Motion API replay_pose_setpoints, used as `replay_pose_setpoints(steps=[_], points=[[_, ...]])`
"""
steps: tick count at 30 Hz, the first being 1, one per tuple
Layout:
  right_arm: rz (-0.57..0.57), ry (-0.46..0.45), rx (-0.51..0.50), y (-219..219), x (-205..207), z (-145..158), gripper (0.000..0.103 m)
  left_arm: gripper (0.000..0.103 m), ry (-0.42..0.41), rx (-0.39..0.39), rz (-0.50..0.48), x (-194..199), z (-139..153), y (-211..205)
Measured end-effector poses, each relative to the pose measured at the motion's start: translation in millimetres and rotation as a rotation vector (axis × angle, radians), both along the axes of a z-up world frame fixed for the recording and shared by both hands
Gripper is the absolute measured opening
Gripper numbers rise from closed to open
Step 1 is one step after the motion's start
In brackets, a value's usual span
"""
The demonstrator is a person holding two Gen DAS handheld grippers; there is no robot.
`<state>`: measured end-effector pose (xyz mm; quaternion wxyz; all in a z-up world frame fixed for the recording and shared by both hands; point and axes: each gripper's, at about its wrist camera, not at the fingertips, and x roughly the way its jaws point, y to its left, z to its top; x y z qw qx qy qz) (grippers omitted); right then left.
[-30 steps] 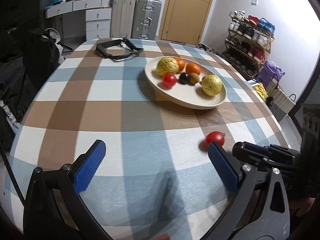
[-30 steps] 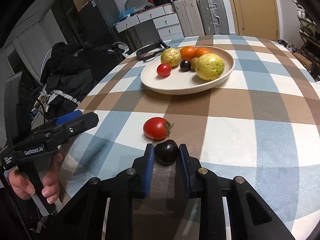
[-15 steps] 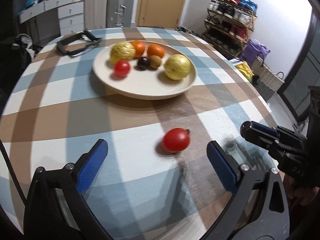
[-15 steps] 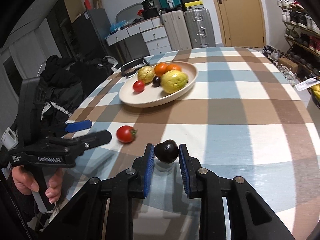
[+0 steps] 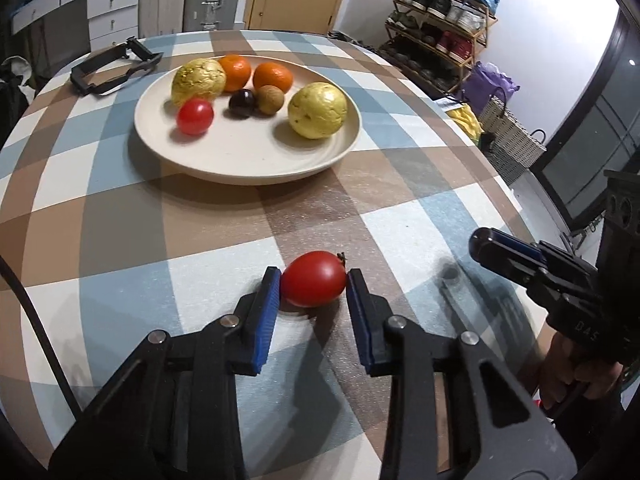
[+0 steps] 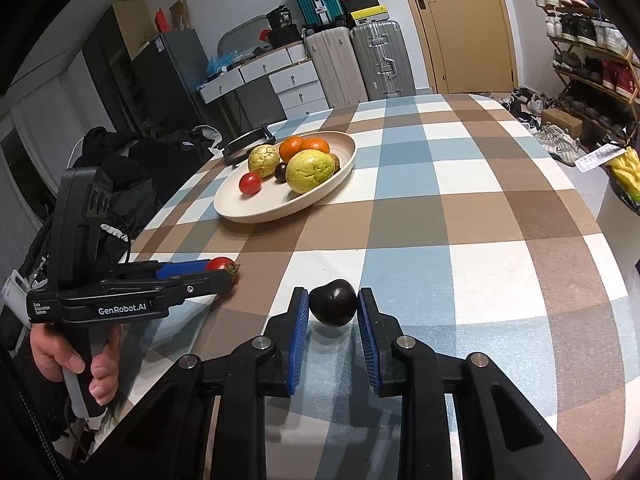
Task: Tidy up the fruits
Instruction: 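Grasp the dark plum with the right tool while the left grasps the small red tomato, then carry the tomato and plum onto the plate and open both tools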
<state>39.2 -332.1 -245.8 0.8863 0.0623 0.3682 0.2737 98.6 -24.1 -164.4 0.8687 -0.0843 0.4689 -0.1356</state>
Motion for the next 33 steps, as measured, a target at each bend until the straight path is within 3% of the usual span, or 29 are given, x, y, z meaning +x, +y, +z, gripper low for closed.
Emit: replay_pose_setpoints(steps=[17,26,33], points=[[-0.007,-0.028,0.003,8.3,13.0,23.3,0.026,0.03,-0.085,-0.053,0.006,2.0,29.7,23.4],[0.027,-0.066,0.013,34.9,44.2,51.5,0.026,0.03,-0.159,-0.079,0.087,32.8,57.7,67.1],[0.068,-0.085,0.024,63.6,76.8,69.6,0.026,0.031,-0.168,-0.082,0.151,65.2,59.5,104.0]])
